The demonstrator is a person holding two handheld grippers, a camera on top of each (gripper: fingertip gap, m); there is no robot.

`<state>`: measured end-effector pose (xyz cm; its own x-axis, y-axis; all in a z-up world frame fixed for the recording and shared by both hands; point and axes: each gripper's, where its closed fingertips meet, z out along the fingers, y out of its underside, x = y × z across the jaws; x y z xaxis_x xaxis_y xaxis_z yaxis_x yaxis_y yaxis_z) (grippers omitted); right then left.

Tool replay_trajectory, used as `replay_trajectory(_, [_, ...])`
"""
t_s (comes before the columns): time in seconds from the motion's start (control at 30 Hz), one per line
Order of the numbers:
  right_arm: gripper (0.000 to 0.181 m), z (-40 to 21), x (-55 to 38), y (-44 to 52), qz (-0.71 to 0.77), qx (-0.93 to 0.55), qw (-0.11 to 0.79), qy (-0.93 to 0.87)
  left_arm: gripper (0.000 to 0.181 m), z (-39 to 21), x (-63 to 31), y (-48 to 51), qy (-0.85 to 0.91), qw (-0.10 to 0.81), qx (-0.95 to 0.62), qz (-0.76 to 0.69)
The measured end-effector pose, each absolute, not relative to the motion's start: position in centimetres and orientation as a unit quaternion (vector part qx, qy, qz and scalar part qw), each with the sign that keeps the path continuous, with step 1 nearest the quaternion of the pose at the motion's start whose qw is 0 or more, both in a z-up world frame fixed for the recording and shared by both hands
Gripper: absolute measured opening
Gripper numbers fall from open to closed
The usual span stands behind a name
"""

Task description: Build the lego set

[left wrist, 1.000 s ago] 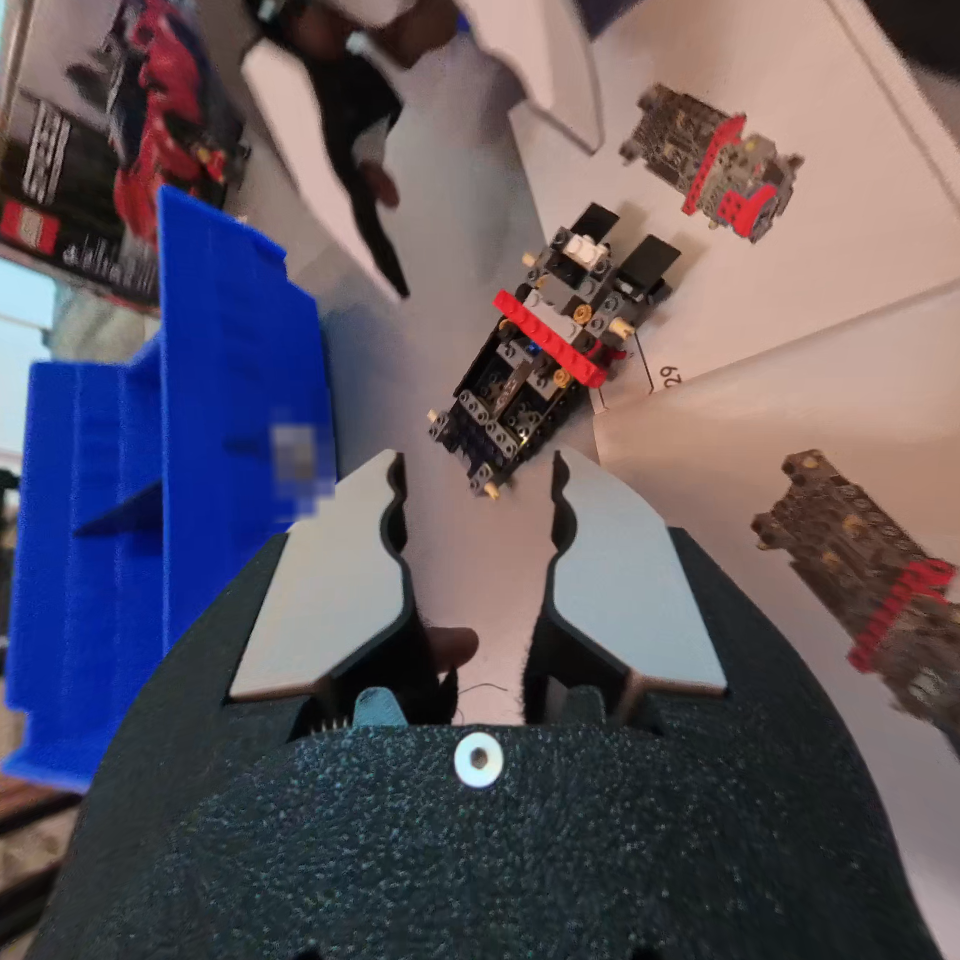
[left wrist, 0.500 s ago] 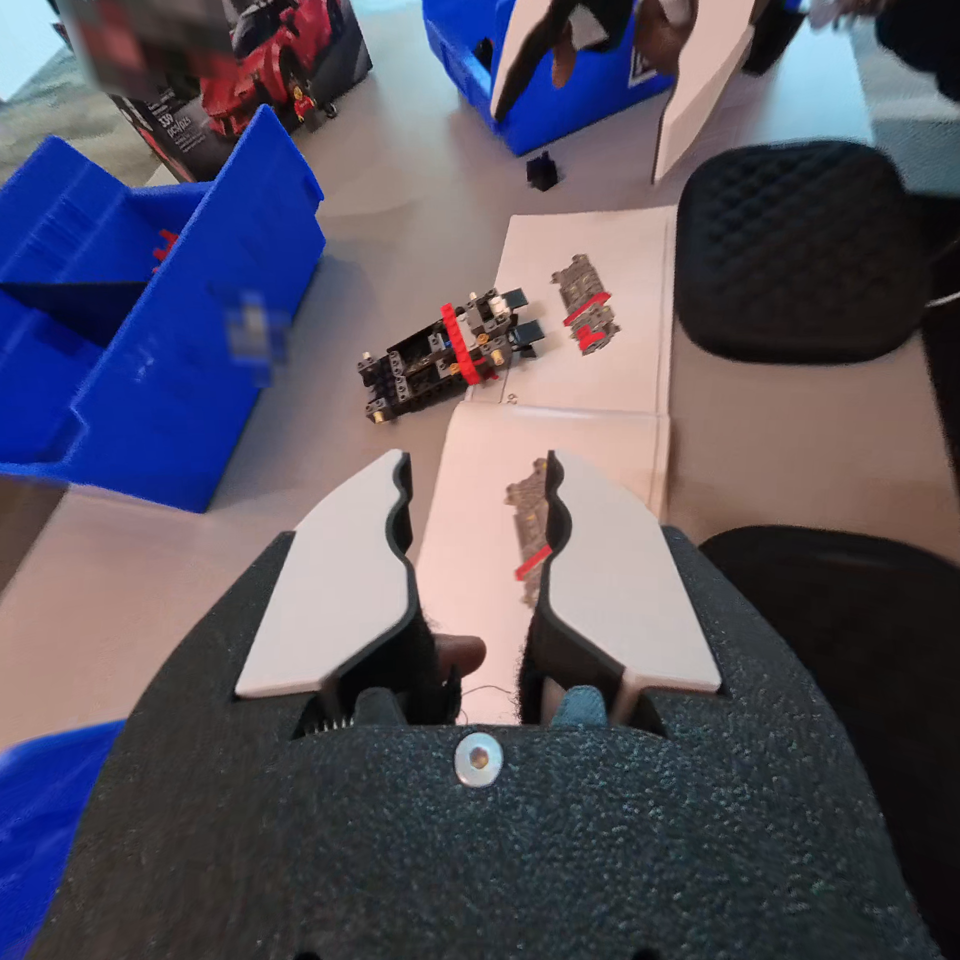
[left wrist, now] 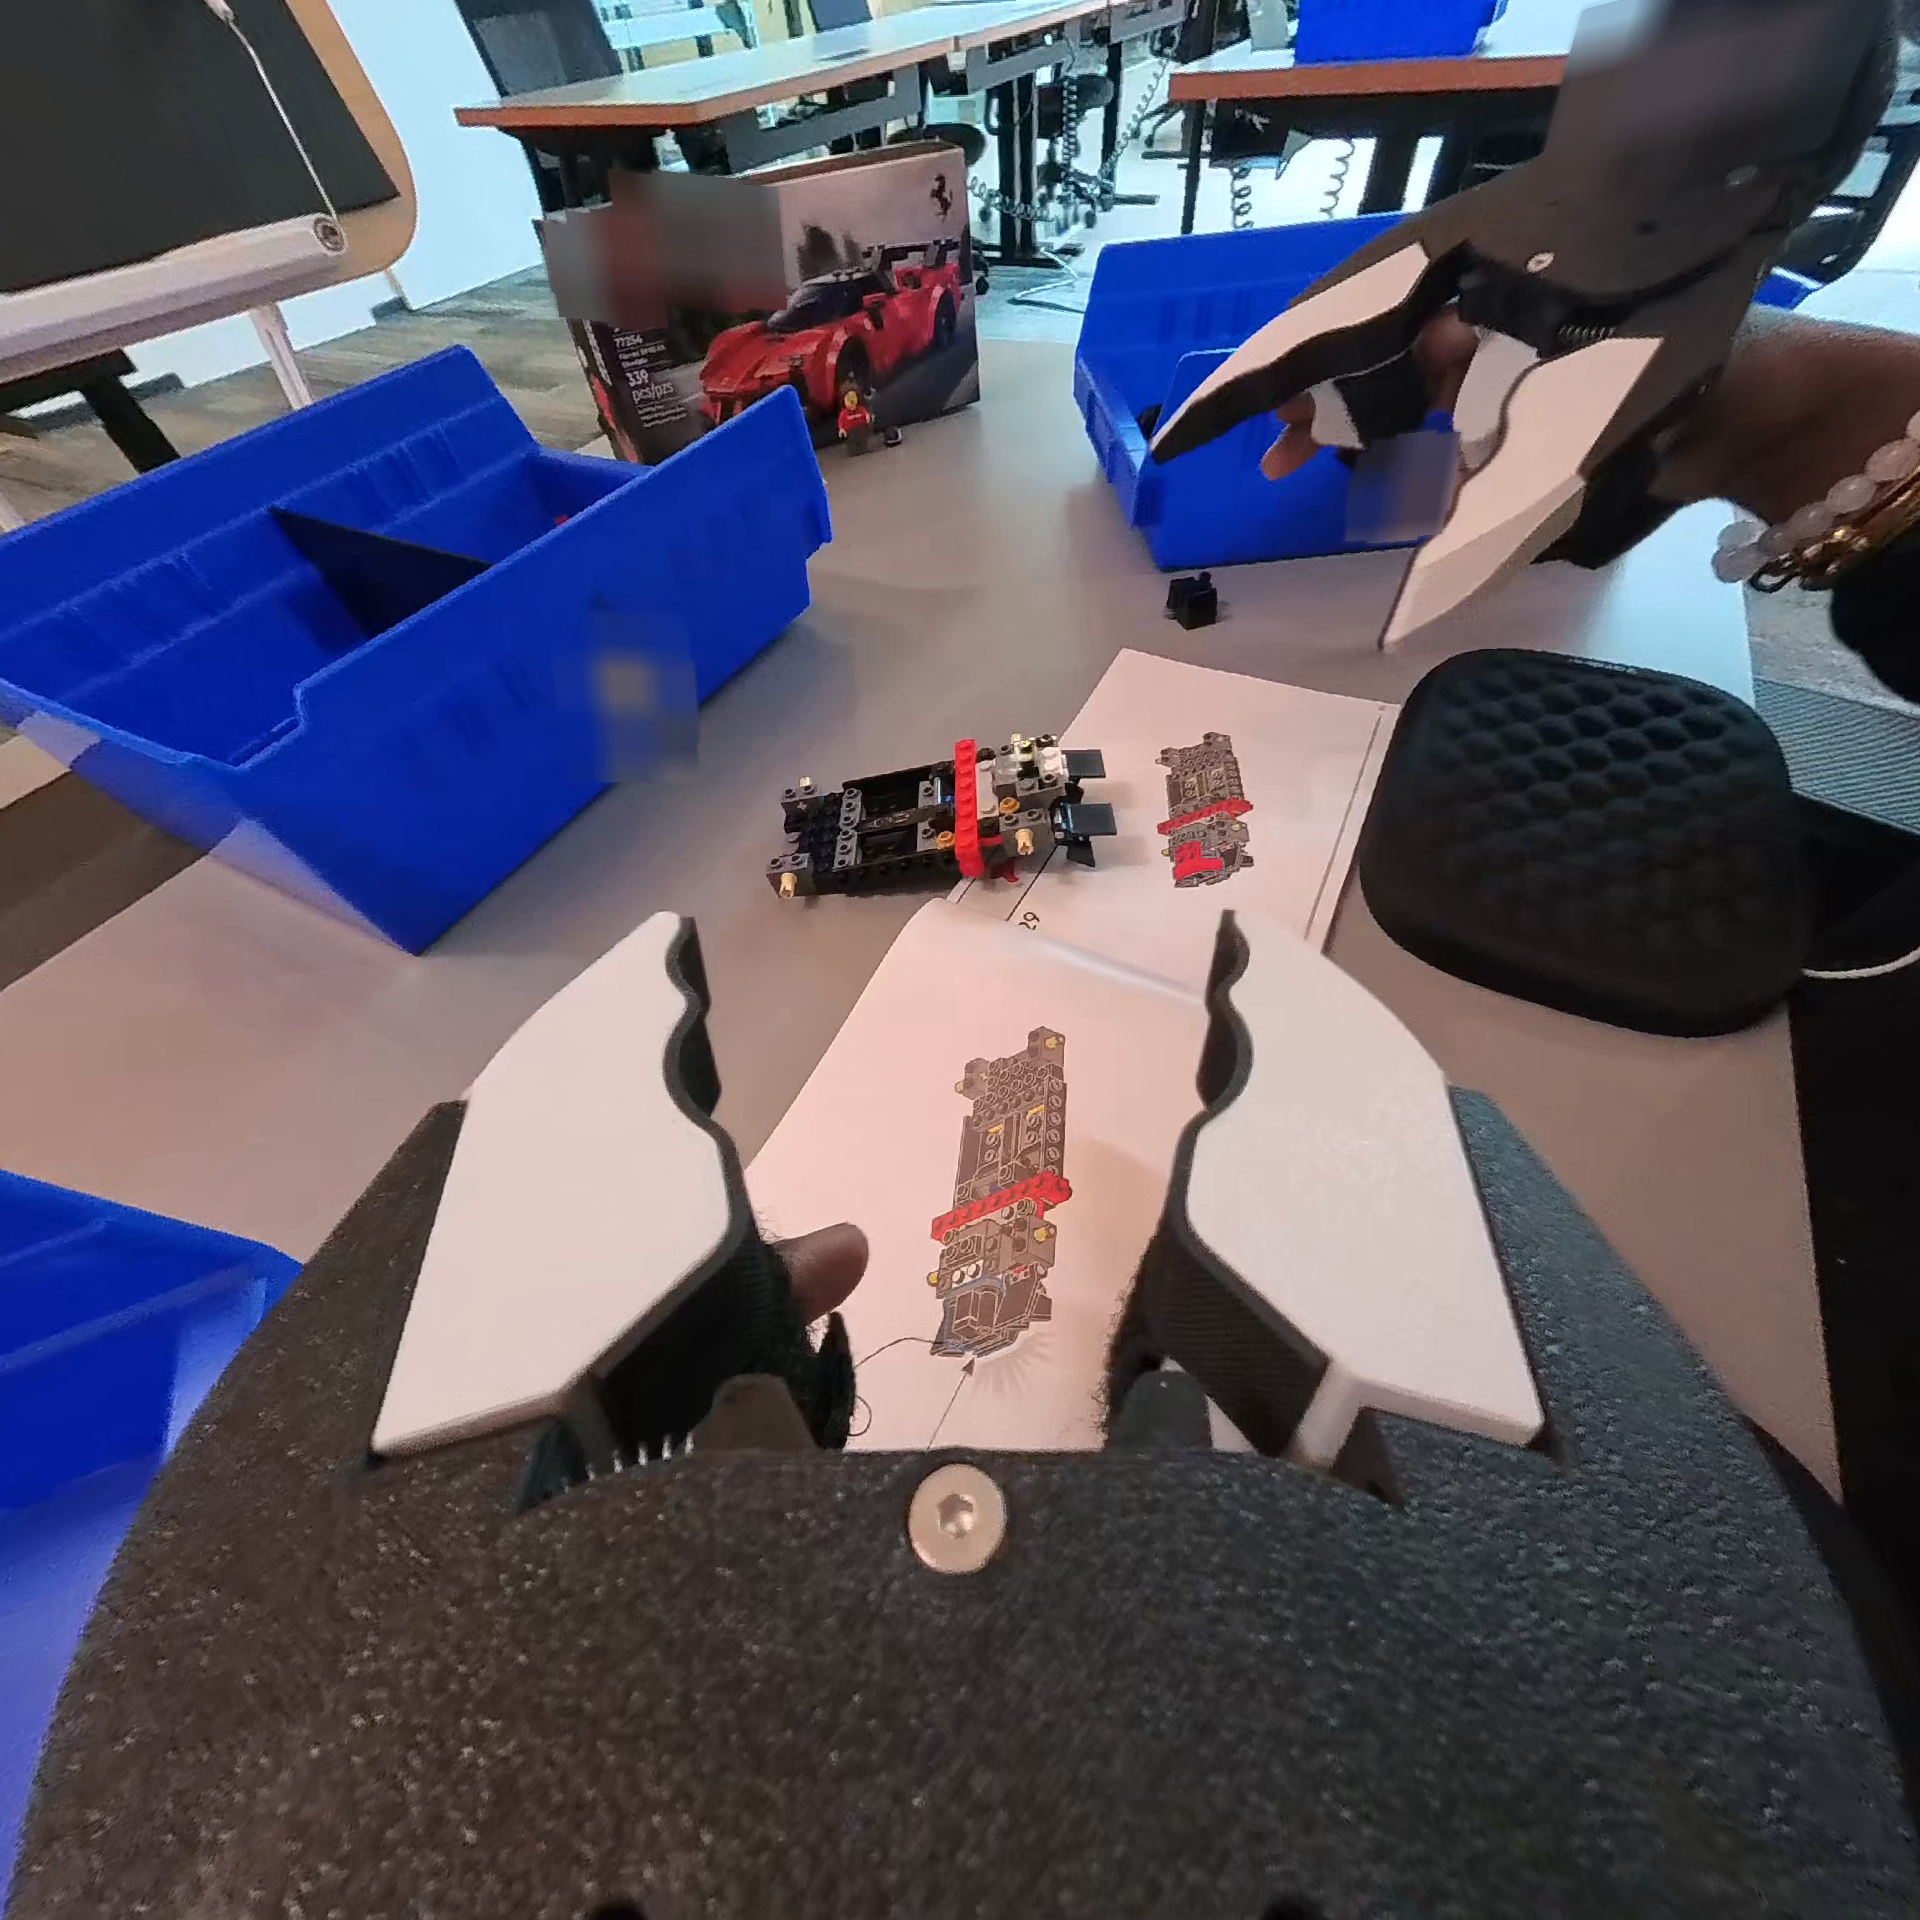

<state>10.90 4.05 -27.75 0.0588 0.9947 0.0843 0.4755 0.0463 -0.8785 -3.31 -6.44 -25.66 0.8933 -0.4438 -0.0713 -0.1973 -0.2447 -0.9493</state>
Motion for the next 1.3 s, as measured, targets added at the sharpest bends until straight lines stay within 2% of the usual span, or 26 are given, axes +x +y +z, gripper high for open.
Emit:
replay_trajectory(0.1, [0.116,-28.2,12.2,5.1,0.319,-0.631,0.397,-0.585,0.086,-25.7,-2.7,-6.6,0.217,0.579,-0.779,-0.106])
replay_trajectory(0.2, [0.102,-28.9,14.5,7.7,0.309,-0.677,0.418,-0.521,0.073,-26.1,-1.0,-6.9,0.245,0.581,-0.765,-0.126])
replay_trajectory(0.27, [0.080,-30.0,16.8,10.3,0.270,-0.724,0.437,-0.460,0.048,-26.4,0.2,-7.0,0.257,0.589,-0.754,-0.135])
replay_trajectory(0.33, [0.069,-31.3,18.8,12.1,0.213,-0.756,0.443,-0.432,0.004,-26.7,1.3,-7.2,0.277,0.591,-0.742,-0.150])
replay_trajectory(0.4, [0.060,-32.6,19.8,13.0,0.160,-0.780,0.430,-0.425,0.001,-27.2,2.4,-7.5,0.298,0.578,-0.741,-0.167])
replay_trajectory(0.5, [0.052,-34.0,20.2,13.8,0.122,-0.797,0.406,-0.430,0.003,-27.9,2.9,-7.5,0.321,0.567,-0.743,-0.154])
replay_trajectory(0.7, [0.045,-35.6,19.2,14.9,0.155,-0.809,0.366,-0.432,0.009,-26.5,1.9,-7.9,0.302,0.602,-0.726,-0.139])
replay_trajectory(0.8, [0.038,-36.2,19.2,15.3,0.154,-0.811,0.358,-0.436,0.017,-25.8,0.8,-8.1,0.275,0.619,-0.722,-0.139])
replay_trajectory(0.87, [0.023,-36.7,19.1,15.2,0.166,-0.811,0.346,-0.442,0.023,-25.6,0.1,-8.3,0.264,0.628,-0.720,-0.133])
replay_trajectory(0.93, [0.021,-36.6,18.8,15.1,0.190,-0.809,0.344,-0.437,0.036,-25.1,-0.6,-8.4,0.248,0.642,-0.715,-0.123])
replay_trajectory(1.1, [0.021,-32.1,15.7,12.6,0.342,-0.766,0.368,-0.402,0.069,-23.8,-2.6,-8.3,0.214,0.679,-0.701,-0.050])
replay_trajectory(1.2, [0.021,-28.4,13.1,9.6,0.422,-0.716,0.378,-0.407,0.072,-23.1,-3.5,-9.1,0.227,0.684,-0.693,0.000])
replay_trajectory(1.3, [0.021,-25.6,10.9,7.2,0.457,-0.670,0.392,-0.435,0.065,-23.2,-5.6,-10.2,0.246,0.653,-0.712,0.074])
